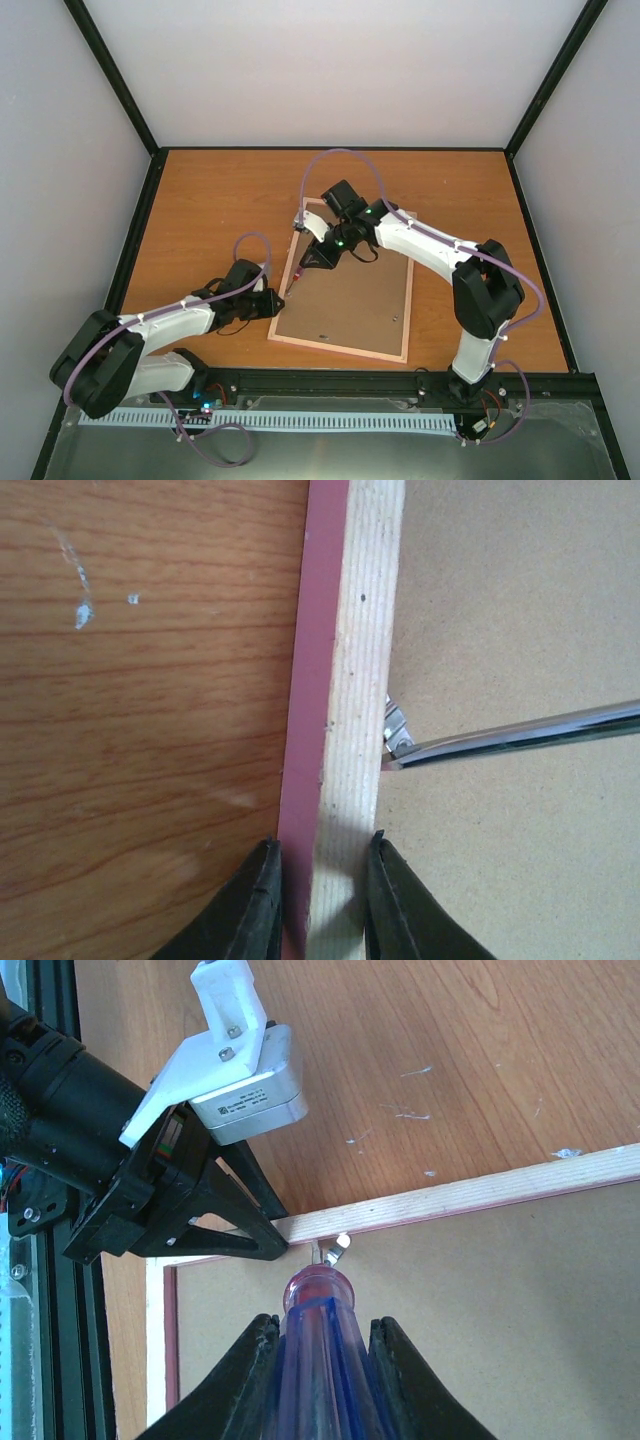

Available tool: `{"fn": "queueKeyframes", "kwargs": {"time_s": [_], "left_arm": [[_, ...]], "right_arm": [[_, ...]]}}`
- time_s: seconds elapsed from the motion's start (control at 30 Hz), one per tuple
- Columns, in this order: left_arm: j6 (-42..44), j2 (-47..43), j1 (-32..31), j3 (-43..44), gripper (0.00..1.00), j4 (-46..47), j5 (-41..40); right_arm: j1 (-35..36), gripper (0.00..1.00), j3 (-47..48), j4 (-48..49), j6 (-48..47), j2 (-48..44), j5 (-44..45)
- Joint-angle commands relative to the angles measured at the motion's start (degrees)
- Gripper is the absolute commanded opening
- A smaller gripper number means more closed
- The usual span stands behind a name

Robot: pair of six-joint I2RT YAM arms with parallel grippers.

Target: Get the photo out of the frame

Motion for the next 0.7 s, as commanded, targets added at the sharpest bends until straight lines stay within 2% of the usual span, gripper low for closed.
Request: {"fn": "queueKeyframes", "kwargs": {"time_s": [0.0, 0.67], "left_arm": [[-2.5, -0.3, -0.2, -1.4, 0.02, -2.4, -0.4], [-2.3, -0.4, -0.2, -1.1, 0.01, -2.4, -1.6]], "right_arm": [[0.7, 0.03, 1.3, 0.5, 0.1, 1.3, 4.4], [0.7, 0.03, 0.8, -3.2, -0.4, -0.6, 9.6]]}}
